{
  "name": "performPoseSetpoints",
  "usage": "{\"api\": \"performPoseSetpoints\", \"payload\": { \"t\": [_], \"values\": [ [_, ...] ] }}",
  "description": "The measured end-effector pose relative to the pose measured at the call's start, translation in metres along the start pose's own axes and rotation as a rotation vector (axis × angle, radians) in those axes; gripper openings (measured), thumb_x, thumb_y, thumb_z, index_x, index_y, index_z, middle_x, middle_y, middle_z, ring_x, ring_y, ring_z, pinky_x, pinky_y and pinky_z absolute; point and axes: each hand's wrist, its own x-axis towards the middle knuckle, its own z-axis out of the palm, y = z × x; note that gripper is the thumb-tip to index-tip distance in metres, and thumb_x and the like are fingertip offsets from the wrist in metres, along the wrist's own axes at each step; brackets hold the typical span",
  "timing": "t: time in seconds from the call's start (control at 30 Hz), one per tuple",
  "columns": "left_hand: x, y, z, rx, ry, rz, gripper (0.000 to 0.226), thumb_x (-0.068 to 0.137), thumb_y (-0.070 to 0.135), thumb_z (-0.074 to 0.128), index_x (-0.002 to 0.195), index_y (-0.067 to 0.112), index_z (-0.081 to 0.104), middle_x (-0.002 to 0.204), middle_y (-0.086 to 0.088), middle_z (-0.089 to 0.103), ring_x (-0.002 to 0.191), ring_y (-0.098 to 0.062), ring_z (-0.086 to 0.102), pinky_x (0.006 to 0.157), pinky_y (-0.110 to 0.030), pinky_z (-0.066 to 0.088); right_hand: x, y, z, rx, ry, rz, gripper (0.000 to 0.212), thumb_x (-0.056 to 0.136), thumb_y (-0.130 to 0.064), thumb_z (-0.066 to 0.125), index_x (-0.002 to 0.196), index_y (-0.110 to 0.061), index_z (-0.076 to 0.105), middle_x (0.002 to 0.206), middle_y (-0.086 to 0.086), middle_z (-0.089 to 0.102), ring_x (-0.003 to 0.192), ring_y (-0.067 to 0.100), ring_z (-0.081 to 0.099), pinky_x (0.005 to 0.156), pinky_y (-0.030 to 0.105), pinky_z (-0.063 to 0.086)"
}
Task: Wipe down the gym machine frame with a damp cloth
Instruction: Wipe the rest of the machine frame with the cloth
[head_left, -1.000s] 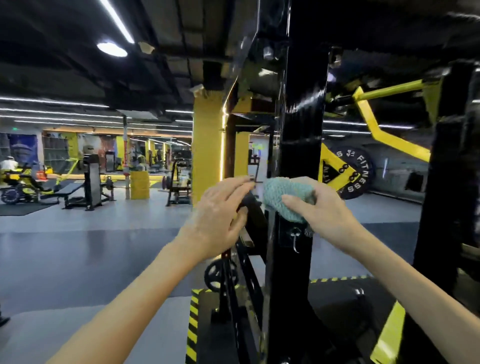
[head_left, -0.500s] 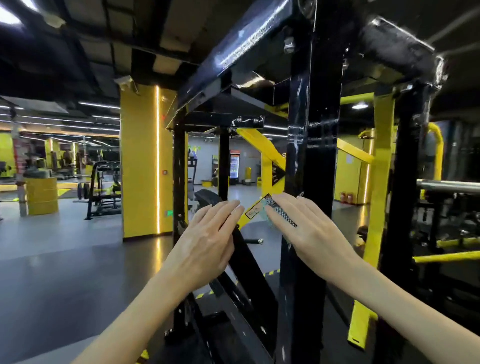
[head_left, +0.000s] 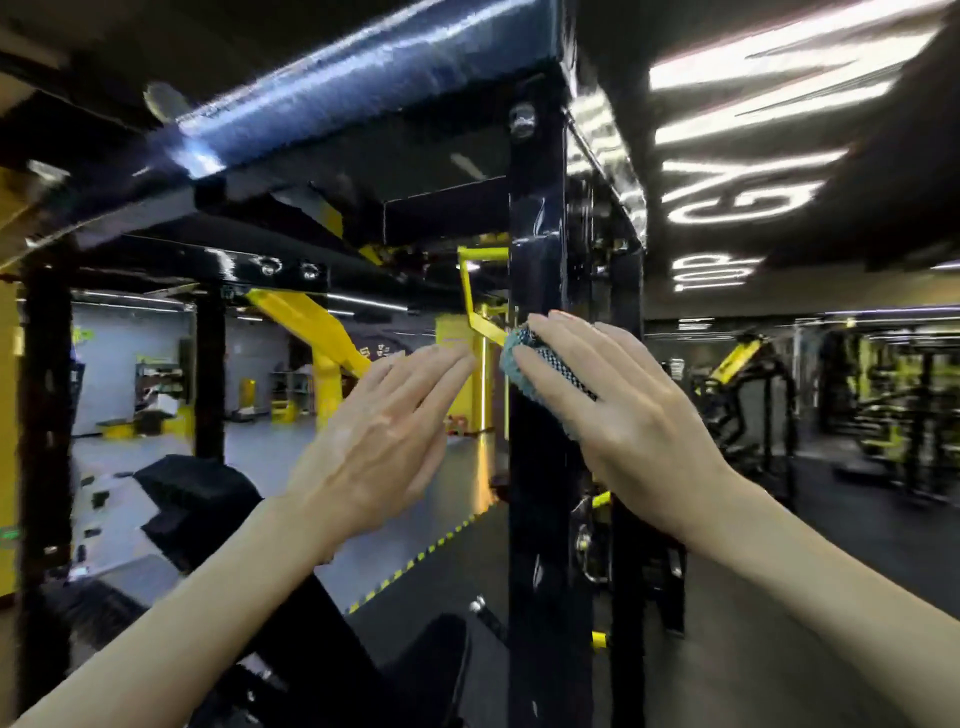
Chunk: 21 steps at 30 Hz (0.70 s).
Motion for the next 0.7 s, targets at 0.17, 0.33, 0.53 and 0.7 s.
{"api": "performPoseSetpoints", "payload": {
  "t": [0.17,0.33,0.53,0.7],
  "values": [
    [0.055,-0.021,0.011,-0.088,0.136,0.083,0.062,0.086,0.015,0.046,0.145,-0.006,0.041,0.152,-0.020,0.041,0.138,-0.034,0.043,0.108,-0.053,0.040,0.049,0.027,-0.007,-0.207,-0.025,0.014,0.030,0.098,0.006,0.044,0.123,0.007,0.061,0.129,0.027,0.058,0.121,0.040,0.055,0.103,0.048,0.045],
    [0.088,-0.055,0.010,-0.103,0.204,0.194,0.064,0.088,0.017,0.043,0.147,-0.006,0.037,0.155,-0.020,0.036,0.141,-0.033,0.038,0.112,-0.051,0.035,0.097,0.037,-0.001,-0.415,-0.070,0.010,0.035,0.088,0.010,0.061,0.124,0.006,0.060,0.126,0.026,0.059,0.118,0.041,0.056,0.102,0.046,0.045],
    [0.099,-0.097,0.010,-0.074,0.271,0.203,0.064,0.090,0.020,0.044,0.149,-0.002,0.034,0.157,-0.018,0.033,0.144,-0.031,0.032,0.117,-0.046,0.027,0.119,0.025,0.012,-0.416,-0.250,0.143,0.039,0.089,0.001,0.050,0.127,0.007,0.057,0.126,0.026,0.059,0.119,0.040,0.056,0.103,0.046,0.046],
    [0.097,-0.105,0.011,-0.093,0.327,0.225,0.065,0.089,0.024,0.030,0.149,-0.002,0.035,0.158,-0.016,0.032,0.145,-0.030,0.032,0.116,-0.046,0.026,0.107,0.005,0.008,-0.357,-0.356,0.275,0.052,0.094,-0.019,0.049,0.140,0.005,0.044,0.144,0.023,0.044,0.137,0.033,0.037,0.118,0.031,0.018]
  ]
}}
